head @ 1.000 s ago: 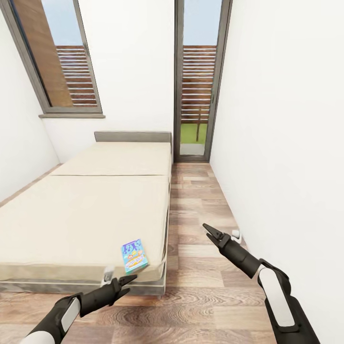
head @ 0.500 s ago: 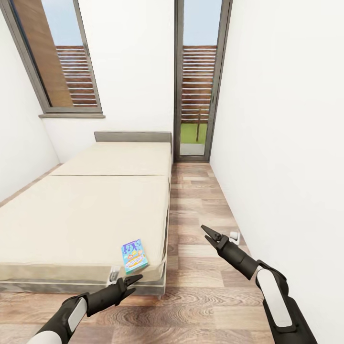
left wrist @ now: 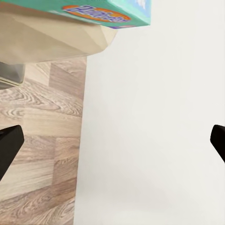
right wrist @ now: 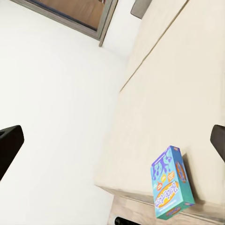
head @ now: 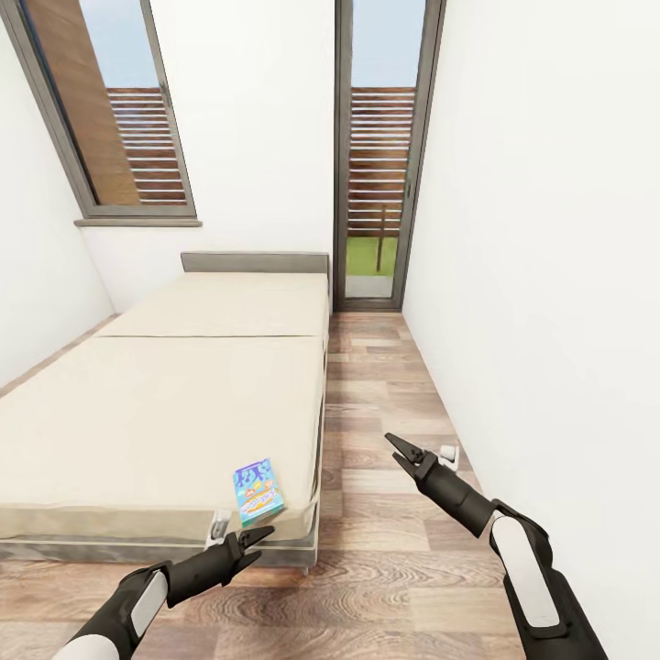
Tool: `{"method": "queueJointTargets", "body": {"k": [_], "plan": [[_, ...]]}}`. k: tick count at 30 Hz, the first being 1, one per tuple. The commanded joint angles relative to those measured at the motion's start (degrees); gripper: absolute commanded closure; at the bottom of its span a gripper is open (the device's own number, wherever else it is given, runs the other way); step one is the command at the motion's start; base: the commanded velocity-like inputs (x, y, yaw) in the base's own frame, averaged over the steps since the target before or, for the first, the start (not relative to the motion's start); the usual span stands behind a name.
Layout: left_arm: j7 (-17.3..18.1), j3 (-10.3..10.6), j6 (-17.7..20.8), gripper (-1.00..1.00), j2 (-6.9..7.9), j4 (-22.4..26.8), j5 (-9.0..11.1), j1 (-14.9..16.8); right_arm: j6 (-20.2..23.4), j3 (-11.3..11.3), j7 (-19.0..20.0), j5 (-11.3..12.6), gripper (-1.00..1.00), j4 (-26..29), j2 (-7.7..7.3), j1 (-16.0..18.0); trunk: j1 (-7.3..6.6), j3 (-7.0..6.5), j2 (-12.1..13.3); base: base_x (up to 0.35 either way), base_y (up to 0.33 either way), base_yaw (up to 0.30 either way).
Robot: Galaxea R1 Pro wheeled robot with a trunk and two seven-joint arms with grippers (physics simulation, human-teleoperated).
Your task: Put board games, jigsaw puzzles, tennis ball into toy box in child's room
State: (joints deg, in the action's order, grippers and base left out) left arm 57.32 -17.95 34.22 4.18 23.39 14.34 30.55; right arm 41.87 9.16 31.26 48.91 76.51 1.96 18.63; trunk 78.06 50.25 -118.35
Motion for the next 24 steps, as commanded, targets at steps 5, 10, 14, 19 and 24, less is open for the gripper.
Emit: {"method": "queueJointTargets", "body": {"k": [5, 10, 14, 19, 24], "plan": [[0.2, -0.2, 0.4, -1.0, 0.08, 0.0, 0.2, 0.0, 0.4, 0.2, 0.0, 0.1, -1.0, 0.0, 0.06, 0.1, -0.01, 0.05, 0.0, 0.0, 0.0, 0.0], [0.5, -0.4, 0.3, -1.0, 0.39, 0.0, 0.3, 0.0, 0.4, 0.2, 0.0, 0.1, -1.0, 0.0, 0.06, 0.1, -0.01, 0.05, 0.0, 0.001, 0.0, 0.0], [1.4, -0.5, 0.3, -1.0, 0.65, 0.1, 0.4, 0.0, 0.4, 0.2, 0.0, 0.1, -1.0, 0.0, 0.12, 0.1, -0.01, 0.05, 0.0, 0.049, 0.029, 0.0], [2.7, -0.6, 0.3, -1.0, 0.77, 0.2, 0.4, -0.1, 0.4, 0.2, -0.1, 0.1, -1.0, 0.0, 0.14, 0.1, -0.01, 0.05, 0.0, 0.059, 0.038, 0.0], [3.5, -0.6, 0.3, -1.0, 0.81, 0.2, 0.4, -0.1, 0.4, 0.2, -0.1, 0.0, -1.0, 0.0, 0.15, 0.1, -0.01, 0.05, 0.0, 0.02, 0.013, 0.0]]}}
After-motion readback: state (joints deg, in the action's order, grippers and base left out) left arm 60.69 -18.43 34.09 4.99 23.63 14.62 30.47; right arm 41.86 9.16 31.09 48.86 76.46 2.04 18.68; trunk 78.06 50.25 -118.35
